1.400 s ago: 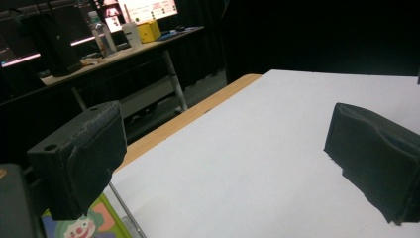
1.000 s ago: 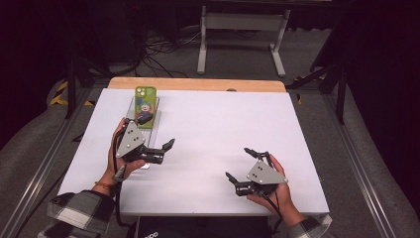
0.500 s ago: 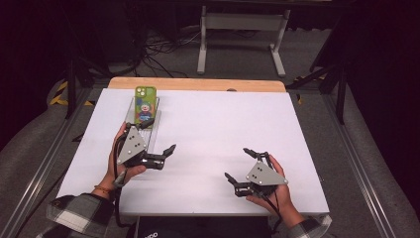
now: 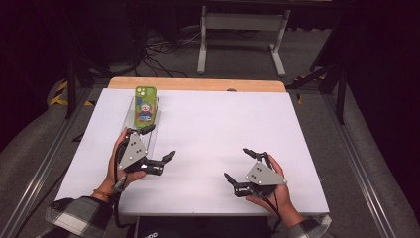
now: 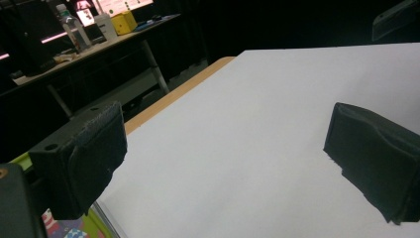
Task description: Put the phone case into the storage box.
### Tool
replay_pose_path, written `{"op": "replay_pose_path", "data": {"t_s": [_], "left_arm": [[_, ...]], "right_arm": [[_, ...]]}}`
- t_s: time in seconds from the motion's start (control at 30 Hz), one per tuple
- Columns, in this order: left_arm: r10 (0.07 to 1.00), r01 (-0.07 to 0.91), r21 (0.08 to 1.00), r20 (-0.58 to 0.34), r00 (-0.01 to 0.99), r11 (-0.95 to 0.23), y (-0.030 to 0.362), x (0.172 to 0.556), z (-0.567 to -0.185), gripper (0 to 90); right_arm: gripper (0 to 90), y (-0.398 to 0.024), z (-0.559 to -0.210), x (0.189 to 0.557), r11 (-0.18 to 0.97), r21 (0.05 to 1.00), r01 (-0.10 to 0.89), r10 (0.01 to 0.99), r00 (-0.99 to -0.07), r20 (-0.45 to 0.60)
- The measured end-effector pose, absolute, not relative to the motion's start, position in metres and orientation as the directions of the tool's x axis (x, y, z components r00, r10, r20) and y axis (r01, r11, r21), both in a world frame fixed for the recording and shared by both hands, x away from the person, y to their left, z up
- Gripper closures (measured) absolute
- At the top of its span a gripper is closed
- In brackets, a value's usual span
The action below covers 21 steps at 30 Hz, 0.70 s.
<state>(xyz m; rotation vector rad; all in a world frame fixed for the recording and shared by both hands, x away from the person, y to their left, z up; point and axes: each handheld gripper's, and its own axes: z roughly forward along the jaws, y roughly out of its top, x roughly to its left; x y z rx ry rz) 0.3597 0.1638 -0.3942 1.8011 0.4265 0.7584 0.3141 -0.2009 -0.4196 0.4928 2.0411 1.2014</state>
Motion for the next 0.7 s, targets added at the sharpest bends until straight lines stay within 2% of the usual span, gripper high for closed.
{"op": "replay_pose_path", "data": {"t_s": [0.7], "left_arm": [[0.588, -0.068, 0.921, 0.301, 0.751, -0.385, 0.168, 0.349, -0.408, 3.9]], "right_arm": [[9.7, -0.200, -0.420, 0.313, 0.500, 0.865, -0.034, 0.624, -0.678, -0.388]]}}
